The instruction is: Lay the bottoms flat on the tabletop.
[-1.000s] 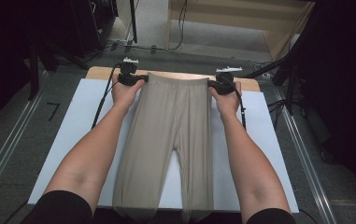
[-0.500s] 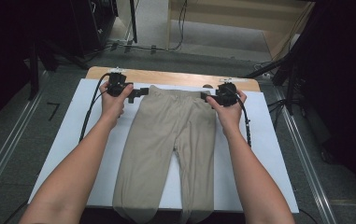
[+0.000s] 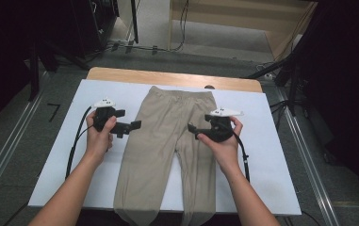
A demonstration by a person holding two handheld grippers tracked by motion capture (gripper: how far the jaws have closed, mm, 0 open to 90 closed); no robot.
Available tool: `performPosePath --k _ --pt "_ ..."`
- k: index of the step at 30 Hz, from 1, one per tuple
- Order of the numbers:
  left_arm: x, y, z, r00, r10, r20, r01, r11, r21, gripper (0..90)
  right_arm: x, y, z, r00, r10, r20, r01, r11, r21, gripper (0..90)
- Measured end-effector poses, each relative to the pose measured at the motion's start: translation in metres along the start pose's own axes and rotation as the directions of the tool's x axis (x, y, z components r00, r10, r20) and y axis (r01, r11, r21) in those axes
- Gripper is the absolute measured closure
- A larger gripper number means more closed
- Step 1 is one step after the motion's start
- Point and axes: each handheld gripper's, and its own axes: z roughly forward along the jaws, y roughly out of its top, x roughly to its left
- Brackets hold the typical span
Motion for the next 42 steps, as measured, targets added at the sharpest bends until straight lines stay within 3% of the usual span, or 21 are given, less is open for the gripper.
performPosePath --k 2,4,9,10,14,18,23,25,27,30,31,33,35,37,38,40,42 --pt "-0.008 -0.013 -0.009 0.9998 -0.008 0.016 0.007 0.9999 0.008 0.0 0.011 -0.010 -0.007 1.0000 -0.004 -0.005 0.004 1.000 0.012 0.2" --pt "-0.016 -0.028 -0.018 0.9998 -0.015 0.009 0.015 0.9990 0.042 0.0 0.020 -0.022 -0.016 0.9995 0.011 -0.030 -0.011 1.000 0.016 0.2" --pt "-0.038 -0.062 -0.039 0.9995 0.017 0.027 -0.019 0.9964 0.082 0.7 0.048 -0.048 -0.031 0.9981 -0.006 -0.061 0.009 0.999 0.043 0.4" --pt "-0.043 -0.068 -0.043 0.9994 0.031 0.015 -0.033 0.9951 0.093 1.4 0.054 -0.053 -0.034 0.9978 -0.016 -0.064 0.019 0.999 0.047 1.0" --pt "-0.061 -0.088 -0.061 0.9995 0.023 0.020 -0.025 0.9946 0.100 11.8 0.080 -0.072 -0.046 0.9917 -0.047 -0.119 0.052 0.998 0.036 14.3" --pt "-0.077 -0.109 -0.080 0.9996 0.014 -0.026 -0.010 0.9916 0.129 28.0 0.109 -0.087 -0.048 0.9825 -0.087 -0.164 0.097 0.994 0.056 25.1" --pt "-0.096 -0.139 -0.099 0.9967 0.008 -0.081 0.005 0.9859 0.167 40.5 0.137 -0.100 -0.040 0.9808 -0.111 -0.161 0.129 0.986 0.108 36.7" --pt "-0.100 -0.147 -0.103 0.9964 0.011 -0.084 0.003 0.9859 0.167 44.7 0.144 -0.105 -0.036 0.9770 -0.128 -0.171 0.150 0.981 0.125 39.5" --pt "-0.103 -0.149 -0.105 0.9954 0.015 -0.094 0.001 0.9855 0.169 48.9 0.147 -0.108 -0.033 0.9766 -0.122 -0.178 0.147 0.980 0.137 42.0" --pt "-0.110 -0.148 -0.100 0.9935 0.057 -0.099 -0.038 0.9815 0.188 55.2 0.149 -0.110 -0.028 0.9794 -0.107 -0.171 0.133 0.980 0.146 42.0" --pt "-0.114 -0.148 -0.098 0.9909 0.083 -0.106 -0.060 0.9779 0.200 58.0 0.150 -0.109 -0.026 0.9806 -0.104 -0.166 0.129 0.980 0.149 42.0" --pt "-0.120 -0.147 -0.095 0.9788 0.142 -0.148 -0.106 0.9679 0.228 61.9 0.152 -0.110 -0.023 0.9807 -0.106 -0.165 0.131 0.980 0.151 42.2" --pt "-0.122 -0.146 -0.094 0.9726 0.160 -0.168 -0.116 0.9626 0.245 71.4 0.156 -0.110 -0.021 0.9790 -0.107 -0.174 0.135 0.978 0.159 42.2" --pt "-0.123 -0.145 -0.094 0.9758 0.163 -0.145 -0.122 0.9584 0.258 78.7 0.161 -0.112 -0.019 0.9778 -0.112 -0.177 0.141 0.976 0.163 42.3" --pt "-0.125 -0.145 -0.093 0.9771 0.166 -0.133 -0.127 0.9574 0.259 86.4 0.163 -0.113 -0.019 0.9784 -0.120 -0.168 0.147 0.976 0.161 42.8" --pt "-0.127 -0.144 -0.092 0.9755 0.176 -0.132 -0.135 0.9531 0.271 88.3 0.168 -0.114 -0.019 0.9768 -0.140 -0.162 0.165 0.974 0.155 46.2" --pt "-0.123 -0.141 -0.093 0.9814 0.159 -0.107 -0.124 0.9513 0.282 90.0 0.171 -0.115 -0.019 0.9774 -0.167 -0.129 0.186 0.970 0.154 55.5"
